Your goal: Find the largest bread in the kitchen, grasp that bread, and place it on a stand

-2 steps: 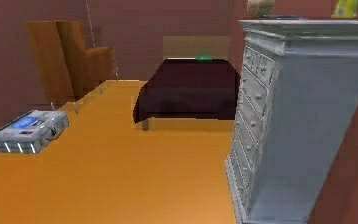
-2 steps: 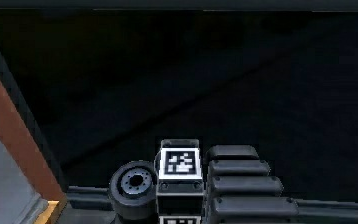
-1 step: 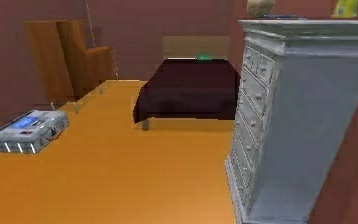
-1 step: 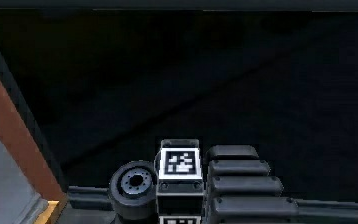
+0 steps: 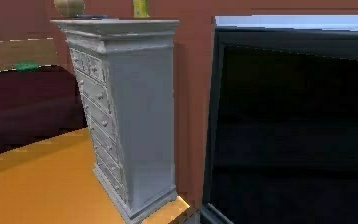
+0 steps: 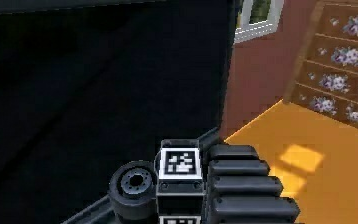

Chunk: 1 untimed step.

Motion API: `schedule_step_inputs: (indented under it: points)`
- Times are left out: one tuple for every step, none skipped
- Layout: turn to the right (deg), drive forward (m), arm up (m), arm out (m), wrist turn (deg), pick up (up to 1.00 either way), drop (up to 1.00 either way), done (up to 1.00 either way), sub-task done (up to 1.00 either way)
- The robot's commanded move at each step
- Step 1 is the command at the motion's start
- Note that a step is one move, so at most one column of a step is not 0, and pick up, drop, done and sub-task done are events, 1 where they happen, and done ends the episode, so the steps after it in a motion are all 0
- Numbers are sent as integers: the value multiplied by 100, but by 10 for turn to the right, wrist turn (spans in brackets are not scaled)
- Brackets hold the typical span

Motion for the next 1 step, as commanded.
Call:
schedule_step_inputs:
  points:
    - [240, 0, 0, 0, 0, 0, 0, 0, 0]
